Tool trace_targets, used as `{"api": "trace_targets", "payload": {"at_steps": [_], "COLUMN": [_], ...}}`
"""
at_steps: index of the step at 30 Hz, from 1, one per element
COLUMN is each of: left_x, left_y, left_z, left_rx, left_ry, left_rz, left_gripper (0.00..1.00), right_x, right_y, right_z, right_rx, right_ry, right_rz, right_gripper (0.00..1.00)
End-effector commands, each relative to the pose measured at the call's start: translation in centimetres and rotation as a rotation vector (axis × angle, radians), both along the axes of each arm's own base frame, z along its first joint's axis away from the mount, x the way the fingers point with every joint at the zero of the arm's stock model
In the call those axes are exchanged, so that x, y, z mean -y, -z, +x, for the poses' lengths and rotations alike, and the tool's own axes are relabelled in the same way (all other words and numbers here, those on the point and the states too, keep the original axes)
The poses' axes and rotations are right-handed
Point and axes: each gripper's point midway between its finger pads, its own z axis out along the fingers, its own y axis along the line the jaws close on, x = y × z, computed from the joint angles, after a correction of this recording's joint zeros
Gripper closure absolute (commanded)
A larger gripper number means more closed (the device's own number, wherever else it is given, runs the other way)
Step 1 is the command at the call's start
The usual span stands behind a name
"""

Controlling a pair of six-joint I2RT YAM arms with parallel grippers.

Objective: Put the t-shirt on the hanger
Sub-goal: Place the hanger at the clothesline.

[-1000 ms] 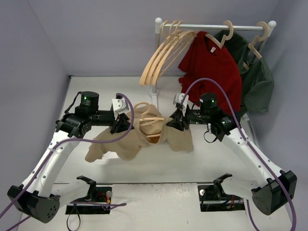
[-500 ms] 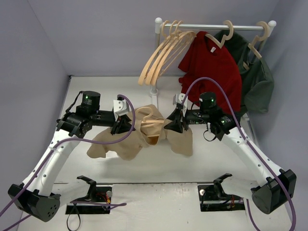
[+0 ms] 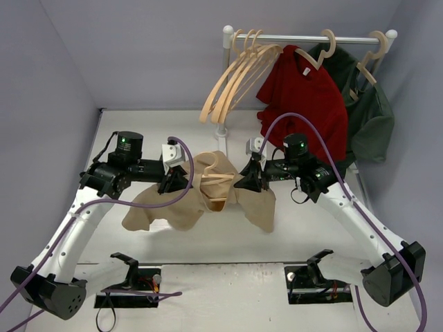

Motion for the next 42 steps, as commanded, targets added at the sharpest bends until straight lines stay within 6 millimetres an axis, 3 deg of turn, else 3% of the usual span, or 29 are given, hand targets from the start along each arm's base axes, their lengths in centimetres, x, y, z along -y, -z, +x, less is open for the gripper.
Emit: {"api": "trace_targets", "payload": {"at_steps": [1, 11, 15, 19, 22, 24, 26, 30, 32, 35, 37, 38, 40, 42], "left_x": [-0.9, -3.4, -4.0, -4.7, -6.9, -8.5, -11.4, -15.4, -17.1, -19.2, -20.4, -20.9, -21.7, -22.2], "left_y": [-3.6, -3.8, -3.9, -5.8, -8.3, -11.0, -13.3, -17.0, -18.1, -19.6, -20.5, -20.7, -21.0, -21.0], "left_z": [0.0, 1.6, 2.0, 2.3, 3.6, 4.2, 5.2, 4.9, 4.6, 3.9, 3.3, 3.0, 2.4, 2.0], "left_rx": [0.189, 0.217, 0.224, 0.266, 0.324, 0.353, 0.379, 0.405, 0.415, 0.443, 0.462, 0.469, 0.479, 0.484], "left_ry": [-0.022, -0.146, -0.183, -0.247, -0.425, -0.567, -0.782, -1.053, -1.156, -1.269, -1.332, -1.358, -1.397, -1.417], "left_rz": [-0.014, 0.031, 0.052, 0.053, 0.083, 0.056, 0.046, -0.019, -0.038, -0.063, -0.077, -0.081, -0.089, -0.094], "left_gripper": [0.87, 0.82, 0.73, 0.66, 0.64, 0.63, 0.62, 0.59, 0.57, 0.56, 0.55, 0.55, 0.55, 0.55], "right_x": [0.3, 1.6, 1.9, 2.0, 1.9, 1.9, 1.8, 1.3, 0.9, 0.7, 0.8, 0.7, -0.6, -1.4], "right_y": [-4.1, -5.0, -5.5, -6.9, -9.0, -11.0, -12.9, -17.2, -19.6, -25.2, -31.4, -33.5, -34.7, -36.0], "right_z": [1.0, 1.7, 2.0, 2.5, 2.9, 3.1, 3.5, 4.2, 4.6, 5.0, 5.0, 4.9, 5.3, 4.4], "right_rx": [0.151, 0.229, 0.247, 0.281, 0.334, 0.379, 0.426, 0.536, 0.609, 0.745, 0.855, 0.888, 0.894, 0.896], "right_ry": [0.066, 0.158, 0.18, 0.198, 0.203, 0.213, 0.224, 0.275, 0.307, 0.364, 0.404, 0.407, 0.379, 0.323], "right_rz": [0.053, 0.037, 0.037, 0.047, 0.068, 0.087, 0.104, 0.147, 0.17, 0.228, 0.314, 0.348, 0.377, 0.419], "right_gripper": [1.0, 1.0, 1.0, 1.0, 1.0, 1.0, 1.0, 1.0, 1.0, 1.0, 1.0, 1.0, 1.0, 1.0]}}
